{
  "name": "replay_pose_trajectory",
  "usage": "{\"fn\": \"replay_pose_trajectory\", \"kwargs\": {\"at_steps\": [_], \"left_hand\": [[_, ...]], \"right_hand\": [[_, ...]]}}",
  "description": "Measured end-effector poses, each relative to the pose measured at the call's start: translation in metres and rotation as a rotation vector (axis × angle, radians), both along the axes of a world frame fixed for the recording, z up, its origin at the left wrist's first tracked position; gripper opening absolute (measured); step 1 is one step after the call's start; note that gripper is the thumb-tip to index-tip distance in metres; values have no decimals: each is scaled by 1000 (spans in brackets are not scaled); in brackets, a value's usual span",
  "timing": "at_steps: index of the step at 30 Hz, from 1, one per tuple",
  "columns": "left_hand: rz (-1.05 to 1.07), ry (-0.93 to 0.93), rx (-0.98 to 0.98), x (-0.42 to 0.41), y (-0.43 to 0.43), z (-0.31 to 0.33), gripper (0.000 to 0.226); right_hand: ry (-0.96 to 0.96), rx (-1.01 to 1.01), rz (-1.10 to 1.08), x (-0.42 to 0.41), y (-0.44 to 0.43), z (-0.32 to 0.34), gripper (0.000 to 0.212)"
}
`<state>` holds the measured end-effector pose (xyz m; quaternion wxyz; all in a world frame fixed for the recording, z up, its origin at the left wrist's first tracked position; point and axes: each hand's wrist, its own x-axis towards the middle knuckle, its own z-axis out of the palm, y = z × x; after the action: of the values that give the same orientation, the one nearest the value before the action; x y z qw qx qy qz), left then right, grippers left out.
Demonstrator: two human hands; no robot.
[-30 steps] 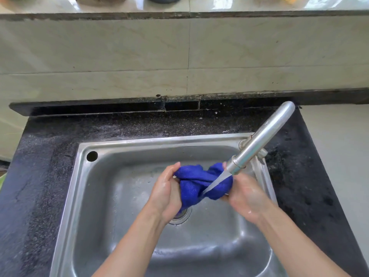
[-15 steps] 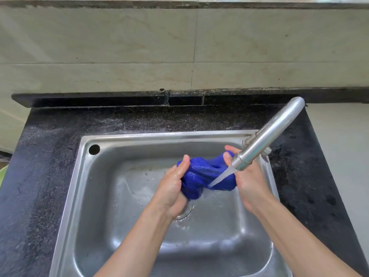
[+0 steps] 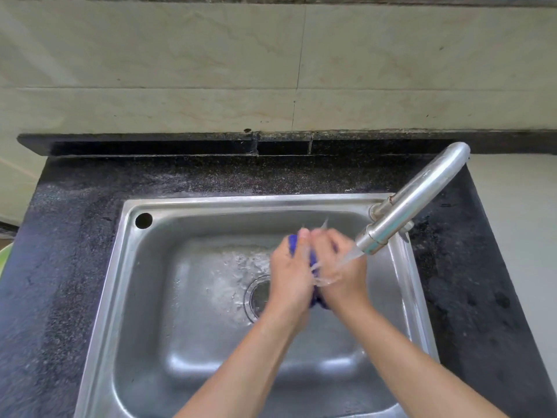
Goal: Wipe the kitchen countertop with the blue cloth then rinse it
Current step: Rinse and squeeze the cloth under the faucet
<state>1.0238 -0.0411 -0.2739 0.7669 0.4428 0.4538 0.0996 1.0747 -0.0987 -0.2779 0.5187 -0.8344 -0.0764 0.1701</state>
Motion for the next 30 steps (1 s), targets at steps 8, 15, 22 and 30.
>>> {"fn": "replay_pose_trajectory", "kwargs": {"at_steps": [8, 15, 22, 30], "left_hand": [[46, 100, -28, -4, -13, -13, 34], [68, 148, -14, -3, 9, -18, 42], [-11, 151, 9, -2, 2, -13, 36], [-27, 152, -65, -6, 3, -9, 37]], "right_hand": [[-7, -80, 10, -14, -6, -15, 34], [-32, -44, 155, -43, -6, -12, 40], [-75, -79, 72, -33, -5, -15, 44], [-63, -75, 65, -32, -5, -10, 40]]}}
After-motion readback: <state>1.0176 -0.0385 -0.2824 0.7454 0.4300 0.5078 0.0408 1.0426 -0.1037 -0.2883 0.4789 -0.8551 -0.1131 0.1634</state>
